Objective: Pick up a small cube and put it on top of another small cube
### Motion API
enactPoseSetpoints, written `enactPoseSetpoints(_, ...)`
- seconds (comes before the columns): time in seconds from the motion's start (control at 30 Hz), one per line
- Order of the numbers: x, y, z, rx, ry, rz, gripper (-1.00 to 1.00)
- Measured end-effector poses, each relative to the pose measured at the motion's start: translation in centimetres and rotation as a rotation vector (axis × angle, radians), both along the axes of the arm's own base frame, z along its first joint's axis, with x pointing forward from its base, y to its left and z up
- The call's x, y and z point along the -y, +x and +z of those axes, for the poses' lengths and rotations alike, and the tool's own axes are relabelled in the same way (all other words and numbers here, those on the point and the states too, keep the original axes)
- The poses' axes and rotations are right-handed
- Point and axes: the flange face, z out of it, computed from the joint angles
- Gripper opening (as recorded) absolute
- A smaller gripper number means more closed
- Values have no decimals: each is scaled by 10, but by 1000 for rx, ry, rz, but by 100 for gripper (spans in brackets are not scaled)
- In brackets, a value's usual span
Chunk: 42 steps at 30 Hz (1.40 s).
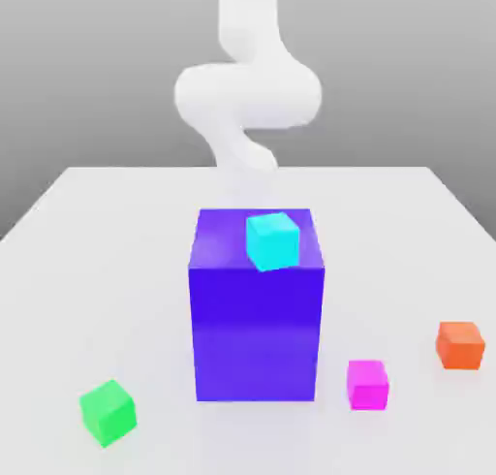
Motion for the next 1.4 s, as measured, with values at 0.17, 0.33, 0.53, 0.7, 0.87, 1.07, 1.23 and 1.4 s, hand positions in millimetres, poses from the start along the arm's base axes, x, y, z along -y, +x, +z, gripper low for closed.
enactPoseSetpoints(0.17, -30, 48, -86, -119, -43, 255, 0)
enactPoseSetpoints(0.33, -69, 72, -175, -222, -103, 492, 0)
enactPoseSetpoints(0.53, -116, 72, -282, -331, -204, 765, 0)
enactPoseSetpoints(0.7, -145, 53, -364, -412, -316, 983, 0)
enactPoseSetpoints(0.87, -165, 20, -434, -483, -460, 1207, 0)
enactPoseSetpoints(1.07, -159, -2, -490, -532, -592, 1354, 0)
enactPoseSetpoints(1.23, -159, -1, -522, -532, -600, 1360, 0)
enactPoseSetpoints(1.4, -156, -2, -537, -567, -574, 1352, -100)
